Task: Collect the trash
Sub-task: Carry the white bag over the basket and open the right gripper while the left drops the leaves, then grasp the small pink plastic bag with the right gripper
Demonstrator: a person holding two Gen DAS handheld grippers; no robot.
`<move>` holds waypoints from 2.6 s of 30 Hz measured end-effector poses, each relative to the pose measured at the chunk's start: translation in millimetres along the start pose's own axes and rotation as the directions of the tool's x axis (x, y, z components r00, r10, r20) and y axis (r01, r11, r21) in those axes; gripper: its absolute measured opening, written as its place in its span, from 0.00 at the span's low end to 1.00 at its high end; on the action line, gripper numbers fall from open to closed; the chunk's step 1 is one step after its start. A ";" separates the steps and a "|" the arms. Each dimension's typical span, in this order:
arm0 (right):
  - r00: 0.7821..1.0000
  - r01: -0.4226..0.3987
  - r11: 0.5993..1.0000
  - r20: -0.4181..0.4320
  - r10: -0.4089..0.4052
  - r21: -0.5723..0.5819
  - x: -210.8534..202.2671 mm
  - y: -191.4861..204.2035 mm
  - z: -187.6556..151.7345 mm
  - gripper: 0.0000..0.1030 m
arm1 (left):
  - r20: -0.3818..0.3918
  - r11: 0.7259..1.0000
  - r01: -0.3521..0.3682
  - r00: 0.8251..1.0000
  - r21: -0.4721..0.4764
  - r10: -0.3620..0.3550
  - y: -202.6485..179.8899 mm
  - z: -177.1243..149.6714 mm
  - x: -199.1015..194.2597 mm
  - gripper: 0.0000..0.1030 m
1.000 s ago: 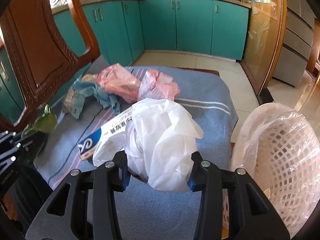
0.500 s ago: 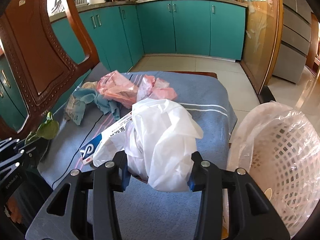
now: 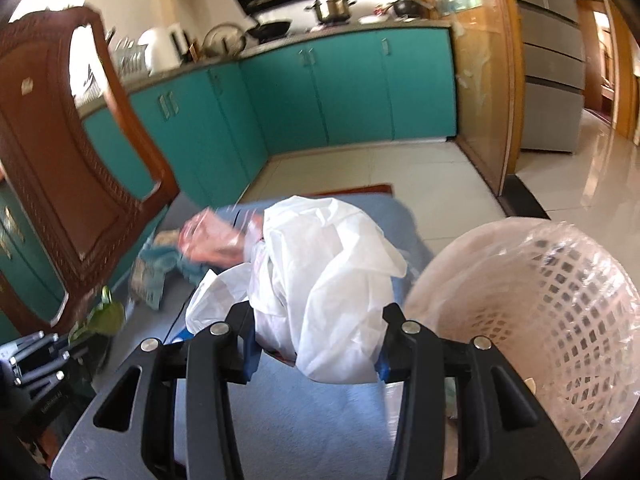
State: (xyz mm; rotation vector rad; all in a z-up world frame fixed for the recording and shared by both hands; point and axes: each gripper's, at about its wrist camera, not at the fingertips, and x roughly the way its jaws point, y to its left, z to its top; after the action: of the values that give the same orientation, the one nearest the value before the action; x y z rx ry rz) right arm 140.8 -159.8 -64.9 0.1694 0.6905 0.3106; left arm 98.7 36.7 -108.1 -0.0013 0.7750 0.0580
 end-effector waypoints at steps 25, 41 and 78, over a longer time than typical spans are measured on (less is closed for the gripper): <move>0.958 0.286 0.910 -0.108 -0.265 0.301 -36.2 -140.6 -26.5 0.42 | -0.007 0.950 0.271 0.962 0.155 -0.274 -93.0 38.2 12.9 0.17; 0.960 0.213 0.708 -0.010 -0.280 0.674 -74.4 -205.2 -52.6 0.85 | -0.246 0.682 0.696 0.718 0.224 -0.652 -238.7 41.6 47.5 0.34; 0.953 0.038 0.971 -0.284 -0.106 -0.235 160.9 71.7 19.7 0.57 | -0.147 0.995 -0.032 0.989 -0.094 0.018 43.2 -3.4 28.9 0.81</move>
State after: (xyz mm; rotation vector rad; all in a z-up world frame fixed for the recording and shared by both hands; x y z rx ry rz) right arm 254.5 -39.3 -127.9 -0.1239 0.9490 0.3452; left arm 114.7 81.3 -129.9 -0.0881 0.9179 0.1198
